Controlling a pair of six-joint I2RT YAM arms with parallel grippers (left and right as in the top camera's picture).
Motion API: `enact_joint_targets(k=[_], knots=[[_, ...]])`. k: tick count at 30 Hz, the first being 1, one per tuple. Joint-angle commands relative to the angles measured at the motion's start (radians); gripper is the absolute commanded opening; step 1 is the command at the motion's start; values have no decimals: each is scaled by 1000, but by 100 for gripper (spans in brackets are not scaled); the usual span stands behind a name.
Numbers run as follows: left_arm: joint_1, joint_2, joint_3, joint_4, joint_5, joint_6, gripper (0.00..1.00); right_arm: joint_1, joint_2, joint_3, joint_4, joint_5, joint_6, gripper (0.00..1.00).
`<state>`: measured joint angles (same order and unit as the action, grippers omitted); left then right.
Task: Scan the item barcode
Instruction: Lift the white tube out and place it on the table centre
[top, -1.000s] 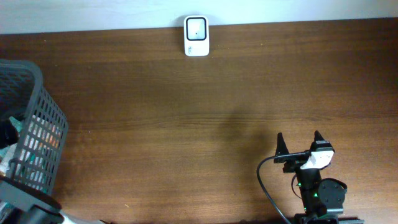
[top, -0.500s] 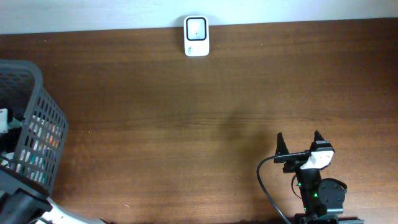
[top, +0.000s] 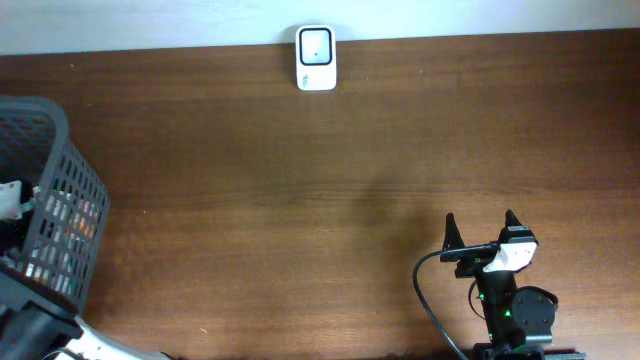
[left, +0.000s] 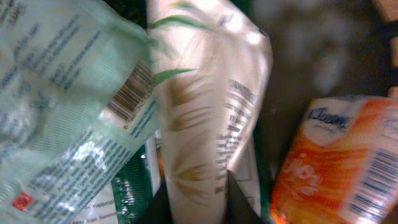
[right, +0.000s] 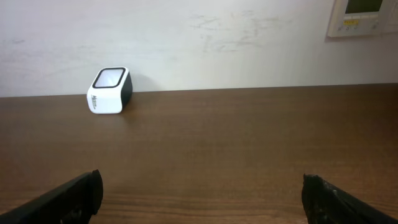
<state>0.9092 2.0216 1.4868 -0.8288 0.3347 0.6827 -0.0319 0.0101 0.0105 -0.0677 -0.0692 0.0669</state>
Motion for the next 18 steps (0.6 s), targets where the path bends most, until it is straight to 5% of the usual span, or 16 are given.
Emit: enact_joint_targets(k=[1,10,14,18], knots=[[-3,42,1,4,-35,-14,0,5,-6,-5,-4,2,-8,98],[-3,-110,429,-211,28,-281,0,5,-6,-5,-4,2,-8,98],[-3,-314,506,-228,258,-425,0,5,-6,-5,-4,2,-8,98],[-26,-482,506,-209,703,-488,0,5,-6,-5,-4,2,-8,99]])
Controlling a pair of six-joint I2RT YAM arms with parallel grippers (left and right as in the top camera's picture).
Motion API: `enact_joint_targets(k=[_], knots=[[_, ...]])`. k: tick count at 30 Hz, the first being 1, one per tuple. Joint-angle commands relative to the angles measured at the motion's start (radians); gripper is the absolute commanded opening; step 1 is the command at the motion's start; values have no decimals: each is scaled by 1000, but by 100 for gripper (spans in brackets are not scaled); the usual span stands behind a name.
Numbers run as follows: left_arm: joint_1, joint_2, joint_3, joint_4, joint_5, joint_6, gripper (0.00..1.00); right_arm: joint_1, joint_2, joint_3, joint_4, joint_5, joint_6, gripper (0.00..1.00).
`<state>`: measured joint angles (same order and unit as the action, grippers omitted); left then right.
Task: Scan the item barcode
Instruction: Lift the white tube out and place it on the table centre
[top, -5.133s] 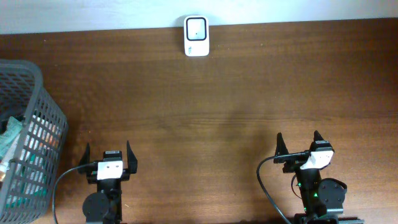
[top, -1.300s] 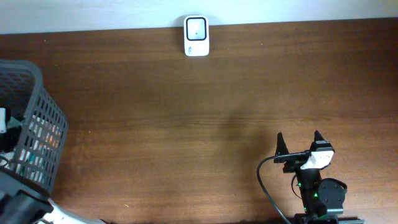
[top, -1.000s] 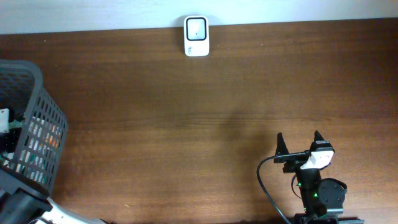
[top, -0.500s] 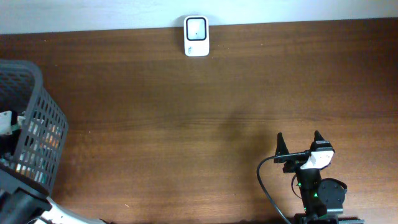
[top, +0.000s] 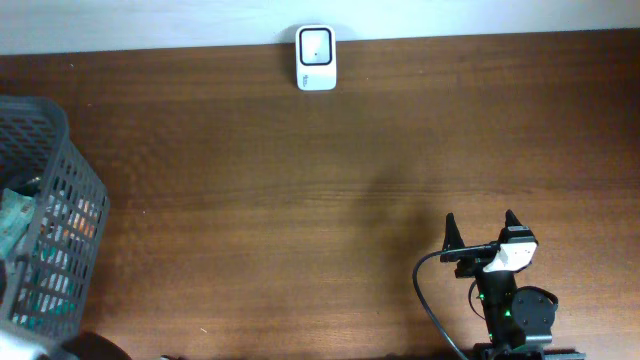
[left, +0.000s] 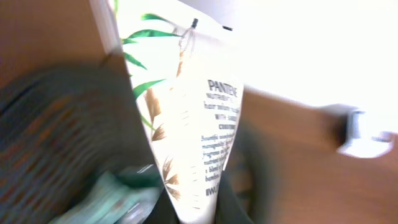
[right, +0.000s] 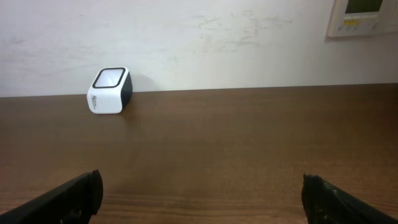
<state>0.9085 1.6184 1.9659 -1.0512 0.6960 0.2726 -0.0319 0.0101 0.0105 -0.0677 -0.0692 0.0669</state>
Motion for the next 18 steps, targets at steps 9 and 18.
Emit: enact_joint_targets(k=[9,18], knots=[[-822,-43,11,-54,-115,-282,0,5,-6,-5,-4,2,-8,98],[-1279,364,11,-34,-255,-608,0,5,-6,-5,-4,2,-8,98]])
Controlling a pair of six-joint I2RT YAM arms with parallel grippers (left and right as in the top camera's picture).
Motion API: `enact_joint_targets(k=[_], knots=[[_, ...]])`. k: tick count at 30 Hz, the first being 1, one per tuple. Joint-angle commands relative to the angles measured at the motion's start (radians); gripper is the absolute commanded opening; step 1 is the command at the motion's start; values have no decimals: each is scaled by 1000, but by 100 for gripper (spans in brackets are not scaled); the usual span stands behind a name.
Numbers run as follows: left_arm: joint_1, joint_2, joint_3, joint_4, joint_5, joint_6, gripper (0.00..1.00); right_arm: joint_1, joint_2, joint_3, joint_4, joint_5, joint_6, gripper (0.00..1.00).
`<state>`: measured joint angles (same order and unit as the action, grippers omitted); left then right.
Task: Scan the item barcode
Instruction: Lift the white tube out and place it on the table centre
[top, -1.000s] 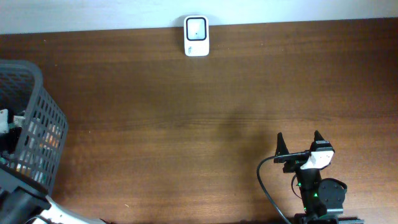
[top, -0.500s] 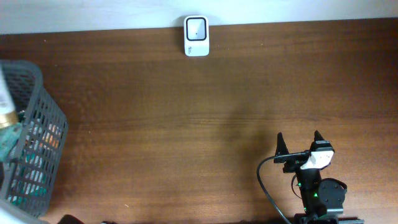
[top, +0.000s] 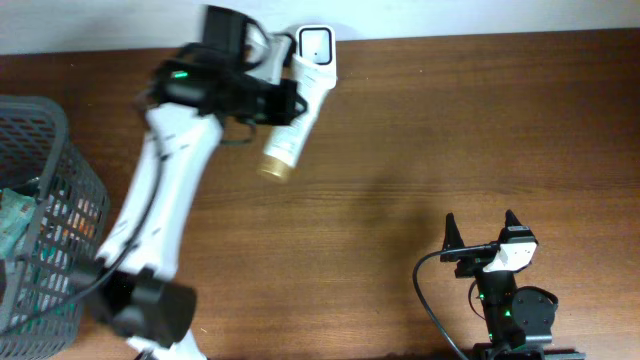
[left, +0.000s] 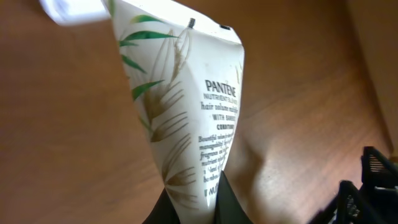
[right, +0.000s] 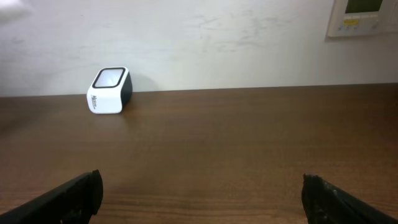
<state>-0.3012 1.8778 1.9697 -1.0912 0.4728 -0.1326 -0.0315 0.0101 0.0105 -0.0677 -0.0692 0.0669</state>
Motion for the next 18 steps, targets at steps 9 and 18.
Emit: enact_joint_targets(k=[9,18], knots=[[-309,388,8,308,-277,-476,0,4,-6,-5,-4,2,-8,98],[-449,484,8,450,-395,-508,13,4,-6,-5,-4,2,-8,98]])
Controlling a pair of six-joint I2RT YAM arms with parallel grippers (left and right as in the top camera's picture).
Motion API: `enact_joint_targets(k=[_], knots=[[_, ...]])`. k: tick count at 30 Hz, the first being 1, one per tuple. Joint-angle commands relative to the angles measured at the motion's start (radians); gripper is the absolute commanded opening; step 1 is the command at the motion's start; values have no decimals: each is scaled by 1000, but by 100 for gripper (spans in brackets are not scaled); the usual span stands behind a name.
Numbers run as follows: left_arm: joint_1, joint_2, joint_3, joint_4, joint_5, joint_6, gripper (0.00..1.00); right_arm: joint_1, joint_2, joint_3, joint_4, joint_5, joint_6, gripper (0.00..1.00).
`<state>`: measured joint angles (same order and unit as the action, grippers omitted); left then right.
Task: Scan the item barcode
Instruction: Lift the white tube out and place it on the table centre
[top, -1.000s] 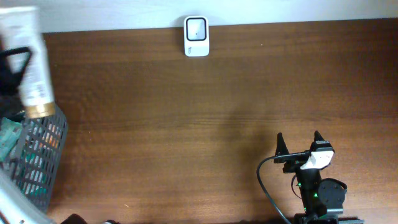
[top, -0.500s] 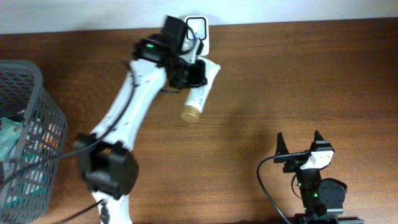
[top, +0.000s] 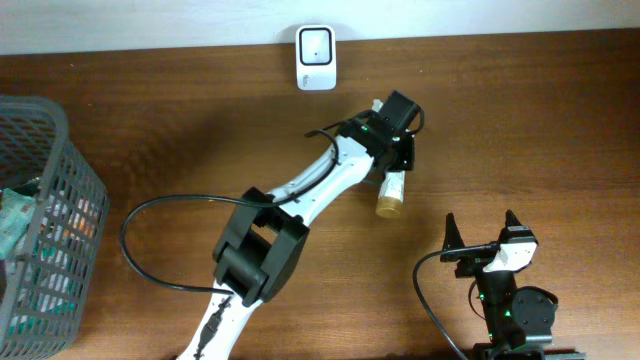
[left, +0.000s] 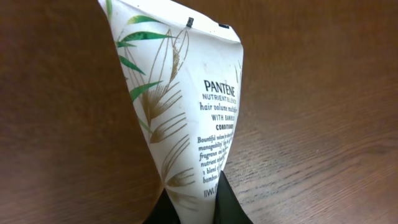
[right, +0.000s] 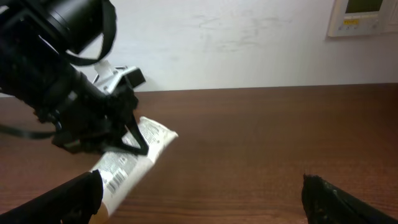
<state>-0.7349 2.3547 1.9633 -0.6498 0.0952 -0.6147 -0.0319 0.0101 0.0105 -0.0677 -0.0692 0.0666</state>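
Note:
A white Pantene conditioner tube (left: 186, 112) with green and gold leaf print is pinched at its flat end by my left gripper (left: 189, 204), which is shut on it. From overhead the tube (top: 392, 188) hangs low over the table's middle right, gold cap toward the front, below my left gripper (top: 392, 160). In the right wrist view the tube (right: 134, 160) shows a barcode on the side facing the camera. The white scanner (top: 316, 45) stands at the back edge. My right gripper (top: 481, 226) is open at the front right, nothing between its fingers (right: 74, 198).
A grey mesh basket (top: 45, 215) with several packets stands at the left edge. The left arm (top: 300, 195) stretches diagonally across the table's centre. A wall runs behind the scanner, with a panel (right: 364, 15) on it at the right.
My left gripper, still shut on the tube, was beside the scanner at the back and is now further right and nearer, in front of the right gripper. The right arm has not moved.
My left gripper was down in the basket, shut on the tube among other packets. Then it held the tube above the basket. Then the tube was up against the scanner at the back. Now it is held low at the table's middle right.

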Motion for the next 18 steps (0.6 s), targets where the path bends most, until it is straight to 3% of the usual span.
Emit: enact_joint_targets(k=[1,2,3,7,11,15,18], knots=[[-21,7,14,9,-17,-25,36,5,-6,-5,-4,2,-8,98],[-24,7,14,3,-16,-24,80,5,-6,-5,-4,2,-7,98],[-24,7,14,-7,-14,0,100,5,-6,-5,-5,2,-7,98],[-16,4,19,-18,-14,174,99,5,-6,-5,-5,2,-7,98],[110,-96,119,-122,-14,287,99,5,-6,-5,-5,2,-7,99],[335,-278,282,-316,-14,416,99,5,-6,-5,-4,2,-7,98],[517,-465,306,-406,-19,475,99,5,-6,-5,-4,2,-7,98]])
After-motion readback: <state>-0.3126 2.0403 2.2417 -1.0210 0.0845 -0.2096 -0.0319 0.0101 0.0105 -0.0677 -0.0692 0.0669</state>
